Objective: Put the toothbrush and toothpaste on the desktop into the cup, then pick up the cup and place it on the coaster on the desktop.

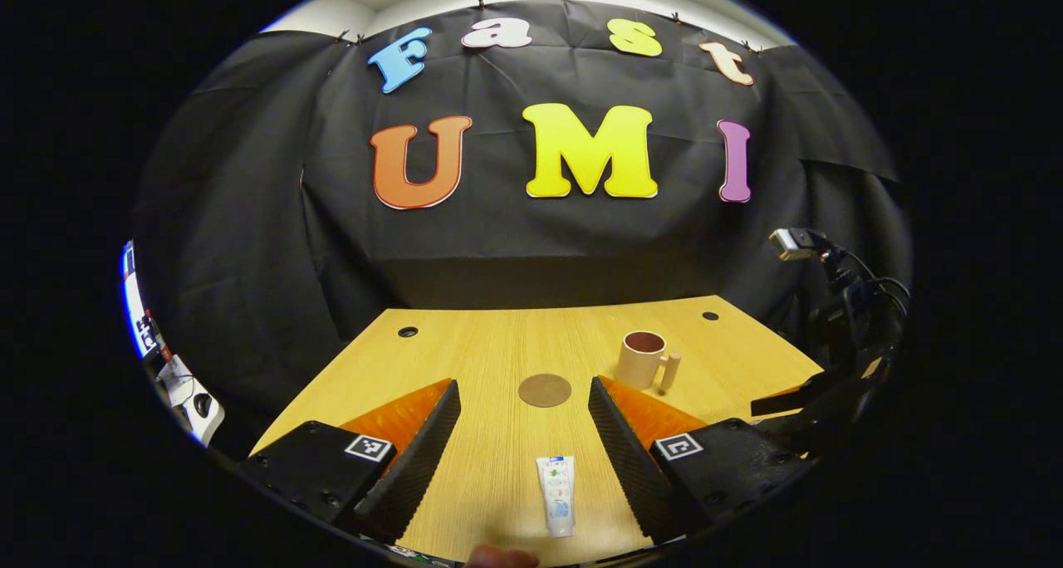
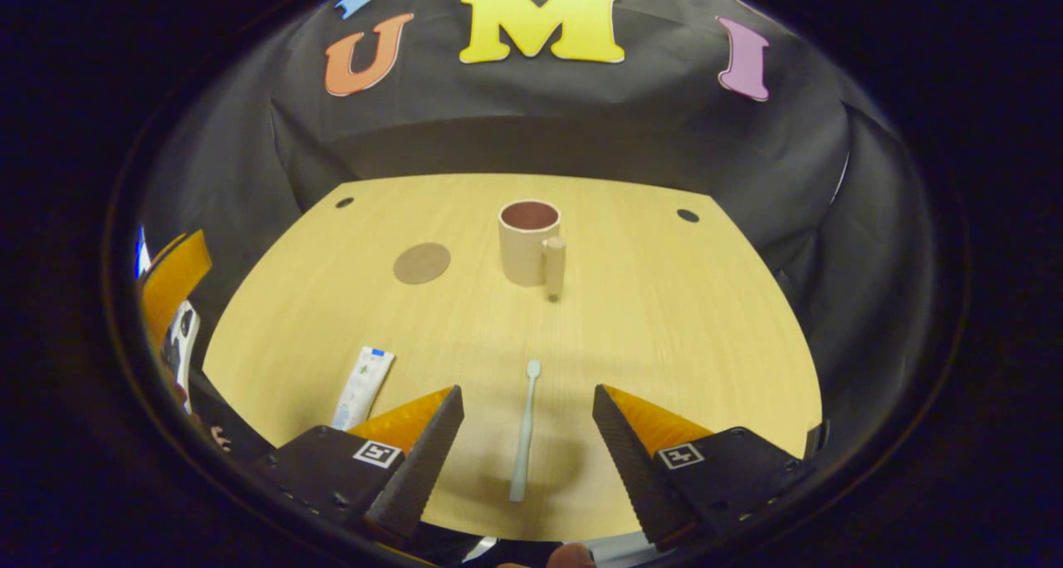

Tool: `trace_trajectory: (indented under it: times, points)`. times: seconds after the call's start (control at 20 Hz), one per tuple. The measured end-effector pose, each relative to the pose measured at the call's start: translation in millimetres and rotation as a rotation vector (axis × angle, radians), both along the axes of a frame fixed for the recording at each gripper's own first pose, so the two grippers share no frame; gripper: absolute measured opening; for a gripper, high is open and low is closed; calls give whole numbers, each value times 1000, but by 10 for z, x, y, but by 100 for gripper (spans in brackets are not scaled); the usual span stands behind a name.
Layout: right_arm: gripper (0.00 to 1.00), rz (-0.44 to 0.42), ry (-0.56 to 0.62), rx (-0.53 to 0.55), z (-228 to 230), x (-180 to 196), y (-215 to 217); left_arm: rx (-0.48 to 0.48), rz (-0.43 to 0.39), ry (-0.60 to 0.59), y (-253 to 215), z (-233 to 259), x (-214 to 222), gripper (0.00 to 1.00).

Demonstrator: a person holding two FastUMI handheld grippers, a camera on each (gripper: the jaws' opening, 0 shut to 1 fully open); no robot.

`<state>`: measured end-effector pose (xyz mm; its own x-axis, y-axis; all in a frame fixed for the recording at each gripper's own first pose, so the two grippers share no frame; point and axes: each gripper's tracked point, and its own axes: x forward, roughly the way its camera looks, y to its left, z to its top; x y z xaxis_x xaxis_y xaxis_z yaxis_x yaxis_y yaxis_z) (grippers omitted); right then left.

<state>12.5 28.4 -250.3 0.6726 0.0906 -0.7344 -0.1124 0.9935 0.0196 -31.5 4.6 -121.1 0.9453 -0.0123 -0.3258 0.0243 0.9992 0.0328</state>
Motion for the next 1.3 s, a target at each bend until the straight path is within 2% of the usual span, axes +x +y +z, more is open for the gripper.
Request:
trace_trajectory:
  times: [0.05,0.3,0.5,0.65,0.8,0.85,1.0,1.1,1.15,1.3]
  points:
    - [99,0,0,-3,-63,68,5,1,3,7,20,-30,-7,99]
    - [94,5,-3,-12,-397,315,49,11,23,30,110,-81,-33,99]
    - [75,6,48,-18,-668,376,81,14,39,44,156,-116,-45,99]
    - [54,2,70,-26,-799,392,79,8,48,56,168,-147,-60,99]
    - [40,6,82,-37,-868,394,96,9,51,66,161,-168,-80,99]
    - [31,6,89,-34,-896,393,104,10,51,68,166,-181,-79,99]
    - [21,-13,109,-32,-941,368,95,3,49,76,153,-211,-65,99]
    - [0,-17,113,-26,-956,376,90,-11,44,90,131,-286,-68,99]
    - [7,-20,112,-45,-1000,404,57,-23,40,106,116,-367,-77,99]
    - [3,-15,107,-47,-948,379,61,-35,36,190,77,-757,-148,99]
